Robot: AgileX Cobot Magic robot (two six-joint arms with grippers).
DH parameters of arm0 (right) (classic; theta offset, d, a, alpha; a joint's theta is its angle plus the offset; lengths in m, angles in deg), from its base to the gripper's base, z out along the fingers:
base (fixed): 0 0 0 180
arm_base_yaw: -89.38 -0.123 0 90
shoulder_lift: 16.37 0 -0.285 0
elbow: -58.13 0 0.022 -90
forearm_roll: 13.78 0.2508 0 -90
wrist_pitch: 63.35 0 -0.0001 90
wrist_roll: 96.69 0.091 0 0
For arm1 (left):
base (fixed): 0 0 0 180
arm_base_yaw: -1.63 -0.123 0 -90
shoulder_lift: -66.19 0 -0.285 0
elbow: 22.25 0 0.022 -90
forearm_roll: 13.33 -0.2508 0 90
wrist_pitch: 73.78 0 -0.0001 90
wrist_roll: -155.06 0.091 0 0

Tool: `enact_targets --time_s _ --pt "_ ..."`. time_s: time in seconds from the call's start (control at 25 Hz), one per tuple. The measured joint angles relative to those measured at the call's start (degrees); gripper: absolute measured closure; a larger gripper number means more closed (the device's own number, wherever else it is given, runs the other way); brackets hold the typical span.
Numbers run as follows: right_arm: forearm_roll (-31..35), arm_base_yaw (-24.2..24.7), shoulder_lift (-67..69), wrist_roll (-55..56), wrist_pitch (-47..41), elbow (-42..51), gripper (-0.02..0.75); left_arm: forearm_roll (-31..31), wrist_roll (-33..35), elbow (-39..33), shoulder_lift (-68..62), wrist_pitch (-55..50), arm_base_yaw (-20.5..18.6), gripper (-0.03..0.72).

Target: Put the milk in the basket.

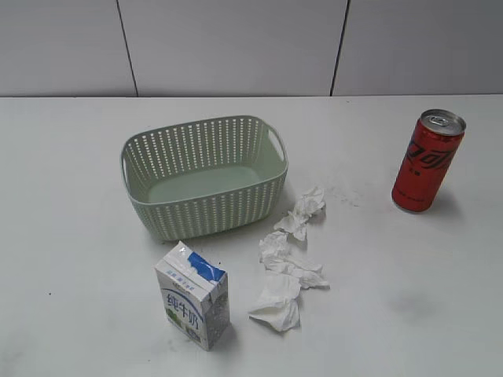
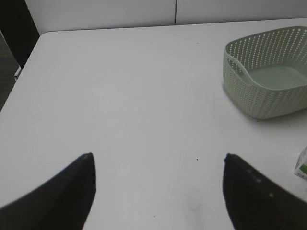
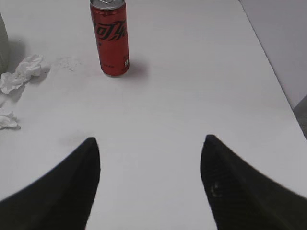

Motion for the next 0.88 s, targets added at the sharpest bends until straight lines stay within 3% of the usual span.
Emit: enact_targets --time_s 0.6,0.88 --pt "0.0 0.0 0.0 0.0 0.0 0.0 0.225 0.1 0.0 0.1 0.0 0.1 0.0 0.098" --pt "0.0 0.0 0.0 0.0 0.0 0.0 0.225 0.2 0.6 4.5 -1.7 2.3 0.0 0.099"
